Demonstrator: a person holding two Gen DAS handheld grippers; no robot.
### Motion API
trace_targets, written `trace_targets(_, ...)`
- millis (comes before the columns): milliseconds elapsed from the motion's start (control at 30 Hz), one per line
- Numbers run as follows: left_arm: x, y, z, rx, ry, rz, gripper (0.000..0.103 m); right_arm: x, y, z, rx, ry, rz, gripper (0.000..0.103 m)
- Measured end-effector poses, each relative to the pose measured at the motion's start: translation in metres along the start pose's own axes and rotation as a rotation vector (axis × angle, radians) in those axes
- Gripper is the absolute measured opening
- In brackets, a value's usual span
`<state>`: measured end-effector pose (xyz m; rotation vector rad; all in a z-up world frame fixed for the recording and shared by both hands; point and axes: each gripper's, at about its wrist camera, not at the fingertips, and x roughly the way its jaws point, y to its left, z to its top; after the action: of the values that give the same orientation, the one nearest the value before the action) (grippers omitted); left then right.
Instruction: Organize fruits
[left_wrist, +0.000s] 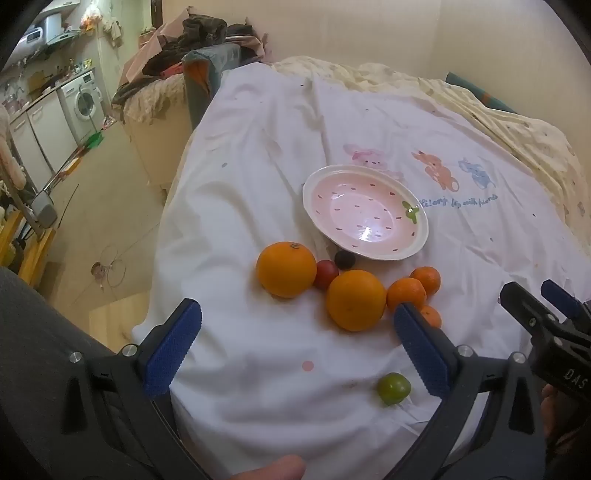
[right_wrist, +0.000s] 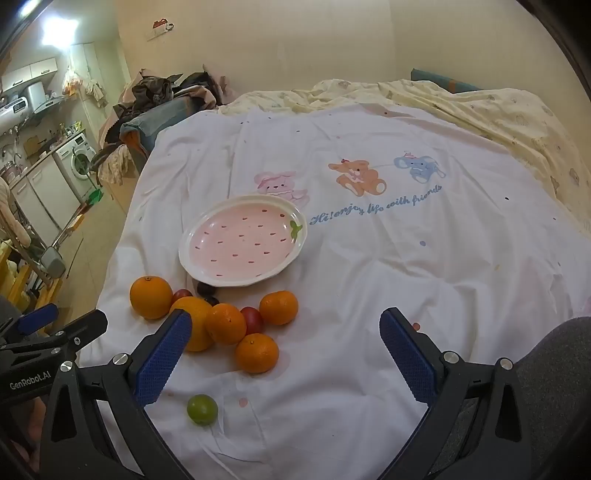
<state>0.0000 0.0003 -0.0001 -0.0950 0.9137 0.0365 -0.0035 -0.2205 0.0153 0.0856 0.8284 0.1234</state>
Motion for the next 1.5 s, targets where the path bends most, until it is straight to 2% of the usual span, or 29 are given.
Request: trace_targets(1500, -0.0039, 0.0080, 0.0006, 0.007, -0.005, 0.013, 0.103, 0.0017, -0.0028, 0.0028, 0.020, 0.002, 0.001, 0.103)
